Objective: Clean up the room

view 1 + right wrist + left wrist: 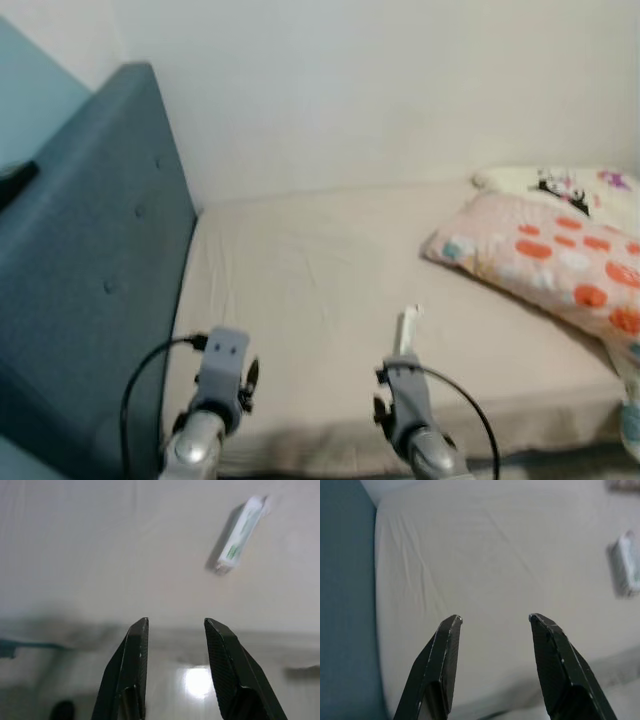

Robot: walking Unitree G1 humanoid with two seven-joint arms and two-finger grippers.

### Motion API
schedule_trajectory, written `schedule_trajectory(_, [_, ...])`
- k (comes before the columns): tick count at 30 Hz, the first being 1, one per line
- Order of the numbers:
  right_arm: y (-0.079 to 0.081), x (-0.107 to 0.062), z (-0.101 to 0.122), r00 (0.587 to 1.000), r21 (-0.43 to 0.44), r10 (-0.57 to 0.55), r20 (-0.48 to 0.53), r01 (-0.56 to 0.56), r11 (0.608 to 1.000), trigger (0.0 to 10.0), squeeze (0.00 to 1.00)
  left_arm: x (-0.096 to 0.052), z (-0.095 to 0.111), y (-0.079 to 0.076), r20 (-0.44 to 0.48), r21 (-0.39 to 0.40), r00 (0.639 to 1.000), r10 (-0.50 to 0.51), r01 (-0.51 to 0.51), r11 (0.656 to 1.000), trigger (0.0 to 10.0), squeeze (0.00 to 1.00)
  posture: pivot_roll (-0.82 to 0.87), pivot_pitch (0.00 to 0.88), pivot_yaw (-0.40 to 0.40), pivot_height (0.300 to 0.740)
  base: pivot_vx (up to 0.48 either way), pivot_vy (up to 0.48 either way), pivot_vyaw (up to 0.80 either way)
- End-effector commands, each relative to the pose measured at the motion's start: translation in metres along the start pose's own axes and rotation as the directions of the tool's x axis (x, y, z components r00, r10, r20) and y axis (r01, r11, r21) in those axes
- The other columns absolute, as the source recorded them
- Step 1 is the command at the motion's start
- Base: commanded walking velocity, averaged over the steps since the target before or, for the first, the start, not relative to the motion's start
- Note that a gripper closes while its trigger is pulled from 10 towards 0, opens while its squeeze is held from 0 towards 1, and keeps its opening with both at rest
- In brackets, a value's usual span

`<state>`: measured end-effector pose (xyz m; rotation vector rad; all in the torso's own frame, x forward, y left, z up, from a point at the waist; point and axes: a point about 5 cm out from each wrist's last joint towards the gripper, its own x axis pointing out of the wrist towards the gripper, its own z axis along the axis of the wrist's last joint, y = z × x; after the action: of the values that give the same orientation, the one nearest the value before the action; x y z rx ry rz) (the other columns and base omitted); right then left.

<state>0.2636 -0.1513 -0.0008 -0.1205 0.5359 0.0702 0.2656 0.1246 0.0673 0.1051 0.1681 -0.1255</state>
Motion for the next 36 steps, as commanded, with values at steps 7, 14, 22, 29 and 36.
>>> schedule_trajectory(7, [0.0070, 0.0002, -0.0002, 1.000, 0.000, 0.019, 0.000, -0.019, 1.000, 10.0, 0.00, -0.0037, -0.0081, 0.0058, -0.031, 0.000, 0.999, 0.016, -0.016, 1.000, 10.0, 0.00, -0.03, 0.086, -0.020, 0.740, 0.266, 0.000, 0.00])
schedule_trajectory(14, [0.0071, -0.0002, -0.0007, 1.000, 0.000, 0.019, 0.000, -0.019, 1.000, 10.0, 0.00, -0.0041, -0.0086, 0.0061, -0.032, -0.001, 0.999, 0.016, -0.016, 1.000, 10.0, 0.00, -0.03, 0.087, -0.020, 0.740, 0.262, 0.000, 0.00])
schedule_trajectory(22, [0.0070, -0.0003, -0.0009, 1.000, -0.002, 0.019, 0.000, -0.019, 1.000, 10.0, 0.00, -0.0040, -0.0090, 0.0067, -0.033, 0.002, 0.999, 0.019, -0.019, 1.000, 10.0, 0.00, -0.03, 0.088, -0.020, 0.740, 0.188, 0.000, 0.00])
schedule_trajectory(29, [0.0064, -0.0003, -0.0003, 1.000, -0.006, 0.018, 0.001, -0.018, 1.000, 10.0, 0.00, -0.0048, -0.0098, 0.0081, -0.030, 0.026, 0.999, 0.036, -0.035, 0.999, 10.0, 0.00, -0.03, 0.092, -0.022, 0.740, 0.000, 0.000, 0.00])
schedule_trajectory(36, [0.0064, -0.0002, 0.0003, 1.000, -0.005, 0.020, 0.005, -0.020, 1.000, 10.0, 0.00, -0.0050, -0.0098, 0.0089, -0.029, 0.029, 0.999, 0.042, -0.042, 0.999, 10.0, 0.00, -0.03, 0.094, -0.023, 0.740, 0.000, 0.000, 0.00])
